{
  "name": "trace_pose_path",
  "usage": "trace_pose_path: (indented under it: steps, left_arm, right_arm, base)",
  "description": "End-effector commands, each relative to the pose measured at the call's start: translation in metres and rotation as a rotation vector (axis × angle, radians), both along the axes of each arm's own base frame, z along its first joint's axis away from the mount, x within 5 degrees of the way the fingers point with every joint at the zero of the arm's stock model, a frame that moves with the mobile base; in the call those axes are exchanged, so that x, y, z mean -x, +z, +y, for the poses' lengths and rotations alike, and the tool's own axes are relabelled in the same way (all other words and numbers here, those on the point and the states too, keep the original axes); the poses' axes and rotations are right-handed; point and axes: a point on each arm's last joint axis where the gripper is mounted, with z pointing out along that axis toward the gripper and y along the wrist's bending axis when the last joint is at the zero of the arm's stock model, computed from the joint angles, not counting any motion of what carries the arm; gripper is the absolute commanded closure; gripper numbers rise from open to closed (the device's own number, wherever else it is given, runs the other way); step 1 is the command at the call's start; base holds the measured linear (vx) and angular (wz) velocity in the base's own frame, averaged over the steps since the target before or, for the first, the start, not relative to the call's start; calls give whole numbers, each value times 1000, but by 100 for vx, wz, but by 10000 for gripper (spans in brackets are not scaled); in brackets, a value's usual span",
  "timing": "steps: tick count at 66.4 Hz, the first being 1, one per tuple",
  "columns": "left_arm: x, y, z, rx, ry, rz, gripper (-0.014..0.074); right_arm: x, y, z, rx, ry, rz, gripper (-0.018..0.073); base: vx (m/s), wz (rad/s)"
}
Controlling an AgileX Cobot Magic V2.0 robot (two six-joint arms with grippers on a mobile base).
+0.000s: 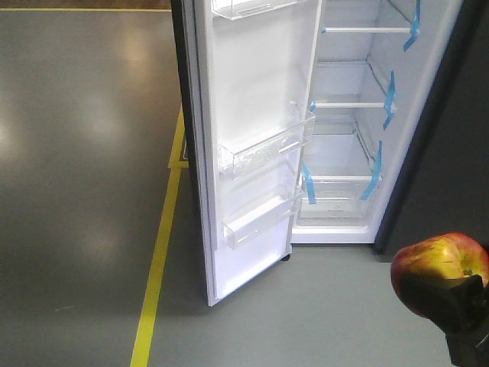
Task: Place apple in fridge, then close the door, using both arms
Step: 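Drive closer to the refrigerator's open door and shelves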
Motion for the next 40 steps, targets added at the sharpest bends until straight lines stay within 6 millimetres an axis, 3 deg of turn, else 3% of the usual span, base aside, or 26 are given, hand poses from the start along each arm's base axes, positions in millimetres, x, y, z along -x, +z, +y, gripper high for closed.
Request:
trace_pose_path:
  steps: [1, 40]
  left_arm:
    - [1, -2, 0, 7, -3, -59, 602]
    - [1, -2, 0, 7, -3, -59, 602]
  right_arm:
    - [-2, 15, 1, -49, -9, -91, 365]
    - [-2, 15, 1, -49, -9, -91, 363]
  base:
    - [7, -1]
    - [8, 0]
